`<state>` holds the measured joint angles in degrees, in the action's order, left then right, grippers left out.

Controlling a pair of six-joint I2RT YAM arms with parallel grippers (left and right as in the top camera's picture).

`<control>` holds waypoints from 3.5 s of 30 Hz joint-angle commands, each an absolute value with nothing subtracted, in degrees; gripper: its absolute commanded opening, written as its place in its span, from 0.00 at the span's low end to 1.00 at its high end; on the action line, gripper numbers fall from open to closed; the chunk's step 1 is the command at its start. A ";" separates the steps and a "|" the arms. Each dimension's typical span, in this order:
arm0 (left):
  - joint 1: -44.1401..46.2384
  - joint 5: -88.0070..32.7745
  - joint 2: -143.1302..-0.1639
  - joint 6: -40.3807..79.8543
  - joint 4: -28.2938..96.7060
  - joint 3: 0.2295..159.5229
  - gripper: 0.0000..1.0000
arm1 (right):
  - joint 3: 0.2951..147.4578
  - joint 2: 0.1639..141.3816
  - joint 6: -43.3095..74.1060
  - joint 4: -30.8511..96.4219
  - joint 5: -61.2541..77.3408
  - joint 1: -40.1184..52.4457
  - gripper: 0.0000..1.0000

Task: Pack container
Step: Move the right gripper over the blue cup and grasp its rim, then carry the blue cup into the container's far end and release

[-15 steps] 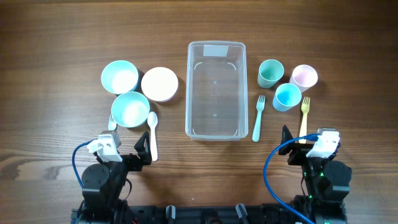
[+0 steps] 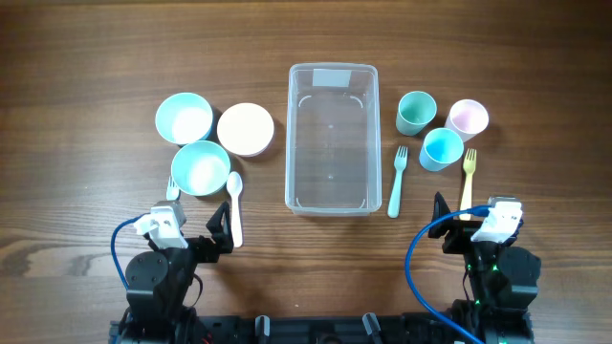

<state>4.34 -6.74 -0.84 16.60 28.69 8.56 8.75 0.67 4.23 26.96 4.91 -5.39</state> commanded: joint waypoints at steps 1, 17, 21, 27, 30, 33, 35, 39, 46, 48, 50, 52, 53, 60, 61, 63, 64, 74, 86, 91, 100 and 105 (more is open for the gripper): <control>4.38 -6.83 -0.38 15.84 28.53 8.08 1.00 | 8.40 0.27 4.62 27.00 5.02 -5.21 1.00; 4.36 -24.36 -0.38 15.88 23.31 8.10 1.00 | 8.40 0.27 42.19 27.05 11.75 -5.21 1.00; 4.34 -26.92 -0.51 17.21 17.12 9.17 1.00 | 8.62 0.95 33.45 18.57 24.23 -5.21 1.00; 4.34 -20.05 -17.23 16.88 19.94 25.69 1.00 | 21.08 19.79 24.69 19.03 29.23 -5.21 1.00; 4.34 -15.03 -32.29 12.01 29.45 41.01 1.00 | 34.11 35.48 19.05 25.02 29.23 -5.21 1.00; 4.34 -10.35 -44.60 9.15 38.85 53.93 1.00 | 46.26 47.09 14.50 33.58 27.79 -5.21 1.00; 4.34 -6.20 -52.80 9.17 44.62 62.11 1.00 | 57.06 56.23 11.44 43.05 22.83 -5.21 1.00; 3.90 -0.95 -64.71 9.17 49.84 70.94 1.00 | 72.40 69.08 10.50 57.12 10.92 -5.21 1.00; -3.95 -1.43 -76.47 9.41 55.02 71.64 1.00 | 75.53 81.62 10.55 60.42 5.89 -5.48 1.00; -4.03 -1.43 -77.80 9.41 55.72 71.64 1.00 | 75.50 84.71 10.68 60.88 4.43 -5.48 1.00; -4.03 -1.41 -78.70 9.39 56.01 71.64 1.00 | 75.42 88.33 12.56 60.88 0.03 -5.56 1.00; -4.03 -1.41 -78.78 9.39 56.01 71.61 1.00 | 75.42 92.40 13.37 60.29 -0.19 -5.76 0.98; -4.03 -1.43 -78.78 9.39 56.01 71.64 1.00 | 75.42 93.93 13.72 60.03 -0.19 -5.74 0.92; -4.03 -1.41 -78.78 9.41 56.01 71.61 1.00 | 75.42 102.15 16.58 55.72 -0.30 -5.74 0.51; -4.03 -1.41 -78.78 9.39 56.01 71.61 1.00 | 75.42 102.24 16.58 55.64 -0.43 -5.74 0.50; -4.03 -1.41 -78.76 9.39 56.01 71.61 1.00 | 75.42 102.24 16.58 55.55 -0.43 -5.74 0.45; -4.03 -1.41 -78.78 9.39 56.01 71.61 1.00 | 75.24 102.24 16.78 55.57 -0.40 -5.74 0.44; -4.03 -1.41 -78.78 9.39 56.01 71.61 1.00 | 69.76 101.95 18.17 50.59 -0.49 -5.74 0.04; -4.03 -1.41 -78.76 9.39 56.01 71.61 1.00 | 80.82 72.69 15.77 54.35 0.16 12.27 0.04; -4.03 -1.41 -78.76 9.39 56.01 71.61 1.00 | 83.15 76.36 10.24 53.87 -0.62 24.53 0.04; -4.03 -1.41 -78.78 9.39 56.01 71.64 1.00 | 86.04 81.97 10.50 55.53 -0.62 27.16 0.04; -4.03 -1.41 -78.76 9.39 56.01 71.61 1.00 | 86.04 81.97 9.87 56.77 -0.62 27.16 0.04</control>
